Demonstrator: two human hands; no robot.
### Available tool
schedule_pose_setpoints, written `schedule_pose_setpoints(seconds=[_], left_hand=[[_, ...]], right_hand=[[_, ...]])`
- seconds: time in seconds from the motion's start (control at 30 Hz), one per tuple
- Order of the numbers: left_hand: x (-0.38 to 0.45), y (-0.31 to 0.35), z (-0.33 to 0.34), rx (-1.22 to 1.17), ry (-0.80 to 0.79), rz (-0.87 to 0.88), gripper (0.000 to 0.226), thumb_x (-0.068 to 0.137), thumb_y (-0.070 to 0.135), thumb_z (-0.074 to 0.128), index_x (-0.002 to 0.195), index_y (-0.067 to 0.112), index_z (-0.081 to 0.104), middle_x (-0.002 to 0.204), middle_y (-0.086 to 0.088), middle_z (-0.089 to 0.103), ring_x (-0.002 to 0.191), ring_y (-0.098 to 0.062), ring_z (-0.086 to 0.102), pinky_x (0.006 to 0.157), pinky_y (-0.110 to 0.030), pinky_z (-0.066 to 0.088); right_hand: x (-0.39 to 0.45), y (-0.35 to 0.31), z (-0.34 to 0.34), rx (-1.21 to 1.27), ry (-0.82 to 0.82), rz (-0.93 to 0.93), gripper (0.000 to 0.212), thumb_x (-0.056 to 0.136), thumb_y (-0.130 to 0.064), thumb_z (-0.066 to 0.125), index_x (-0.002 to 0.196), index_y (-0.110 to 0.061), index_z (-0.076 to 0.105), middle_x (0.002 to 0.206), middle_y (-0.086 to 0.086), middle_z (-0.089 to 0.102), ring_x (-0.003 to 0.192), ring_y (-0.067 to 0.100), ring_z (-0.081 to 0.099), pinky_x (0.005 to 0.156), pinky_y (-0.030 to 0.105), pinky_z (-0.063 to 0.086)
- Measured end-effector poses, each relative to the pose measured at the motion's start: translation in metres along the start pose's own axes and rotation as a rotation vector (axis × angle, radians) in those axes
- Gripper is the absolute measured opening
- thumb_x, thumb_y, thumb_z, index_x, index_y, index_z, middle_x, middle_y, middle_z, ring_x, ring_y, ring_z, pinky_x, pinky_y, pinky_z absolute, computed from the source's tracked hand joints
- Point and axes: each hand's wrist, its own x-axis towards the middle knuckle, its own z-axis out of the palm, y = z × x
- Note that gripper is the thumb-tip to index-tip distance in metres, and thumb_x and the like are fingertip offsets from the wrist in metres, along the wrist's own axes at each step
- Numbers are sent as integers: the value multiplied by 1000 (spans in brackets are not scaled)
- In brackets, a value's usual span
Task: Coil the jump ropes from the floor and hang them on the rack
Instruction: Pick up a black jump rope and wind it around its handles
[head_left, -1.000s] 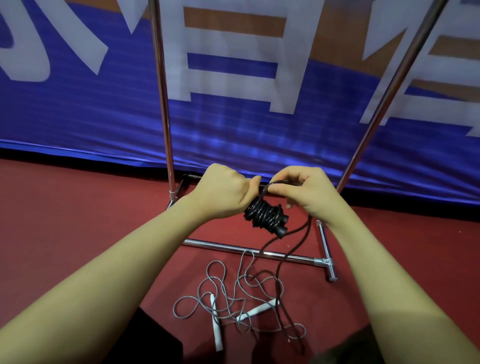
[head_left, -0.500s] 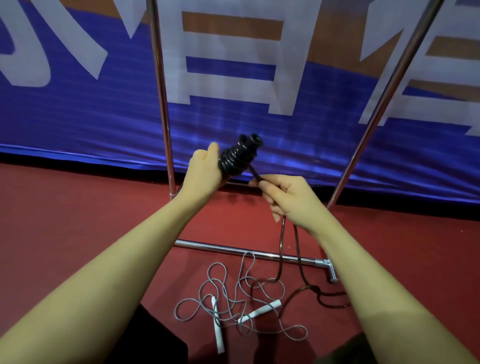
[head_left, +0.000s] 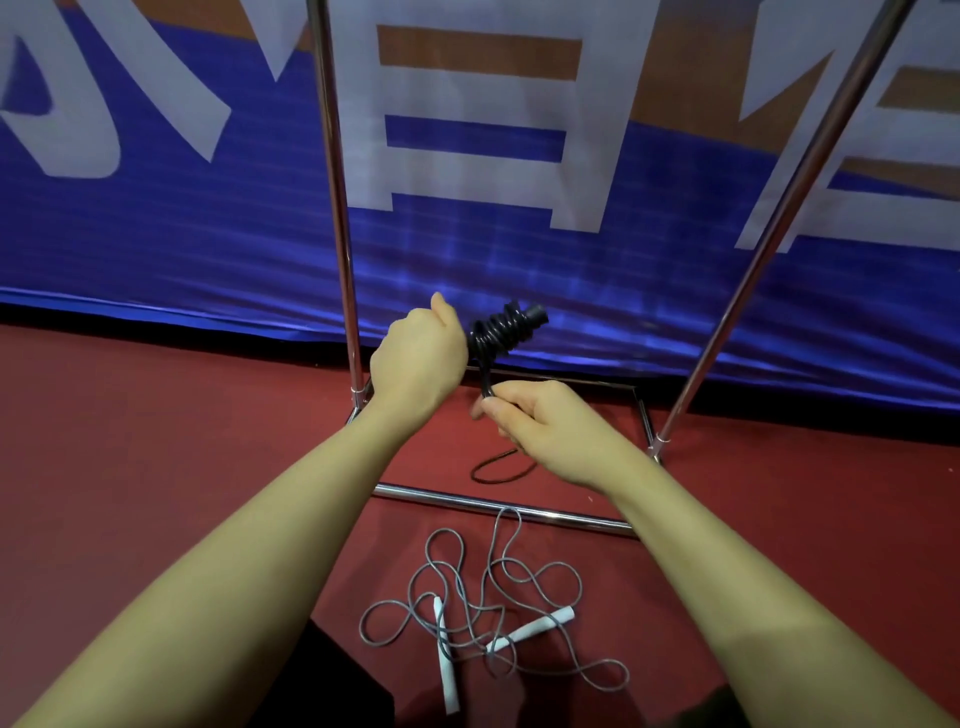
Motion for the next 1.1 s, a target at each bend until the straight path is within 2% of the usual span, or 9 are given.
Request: schedule_pose_setpoints(seconds=[0.13,0.2,0.27,0.37,0.5,0.6,0.77,0.9,1.1], left_hand=[[-3,-3,10,228,60,143,43,103,14,17,130,3,48,110,-20,61,98,-38,58,48,-32,17],[-3,-6,13,351,93,242,42,103,16,21,111,-2,58,96,-21,65,87,-39,62,48,-30,17],[-7,-9,11,421,123,298,45,99,19,32,73,-3,62,63,-20,64,57,-36,63,47,-25,22],[-6,-15,19,480,252,407,44,84,25,38,46,7,50,32,-9,45,23,-26,44,45,-16,16],[-8,-13,17,453,244,626,40,85,27,36,53,9,52,30,-8,43,22,-28,41,46,-15,6],[-11,-11,13,429,243,750,38,87,27,36,59,9,54,30,-6,40,22,-27,39,53,-17,-5],[-16,-7,7,327,266,877,41,94,26,32,64,9,54,30,-2,37,22,-25,35,48,-16,5],[-20,-2,-1,204,252,948,62,104,31,8,68,9,53,32,0,35,24,-26,33,48,-16,1],[-29,4,-10,100,206,1043,57,103,31,11,67,10,50,35,-1,34,27,-27,32,42,-21,15]], right_hand=[[-1,1,2,0,-29,7,20,94,-21,56,87,-8,69,61,3,47,60,8,38,60,32,33],[-2,0,2,21,-45,0,21,92,-21,59,75,-11,65,60,9,46,61,11,38,59,34,33],[-5,-4,1,0,-60,-7,22,91,-17,61,69,-17,62,59,8,50,58,18,39,59,35,33],[-8,-9,-7,-39,-28,-16,15,91,-13,61,79,-8,70,65,12,59,55,13,43,59,30,35],[-8,-7,-26,-88,145,-75,17,91,-10,59,77,-10,69,75,2,67,71,14,59,74,28,43],[-10,-2,-32,-59,238,-41,14,91,-15,61,78,-12,67,72,2,66,69,14,59,73,33,45],[-10,4,-40,55,358,19,12,86,-21,68,75,-17,65,71,1,64,67,7,53,68,26,43],[-11,7,-46,187,365,65,14,82,-20,72,70,-21,64,65,-10,61,66,6,54,69,23,44],[-12,7,-46,382,343,48,16,81,-5,70,71,-16,63,58,-13,61,56,-2,53,60,11,41]])
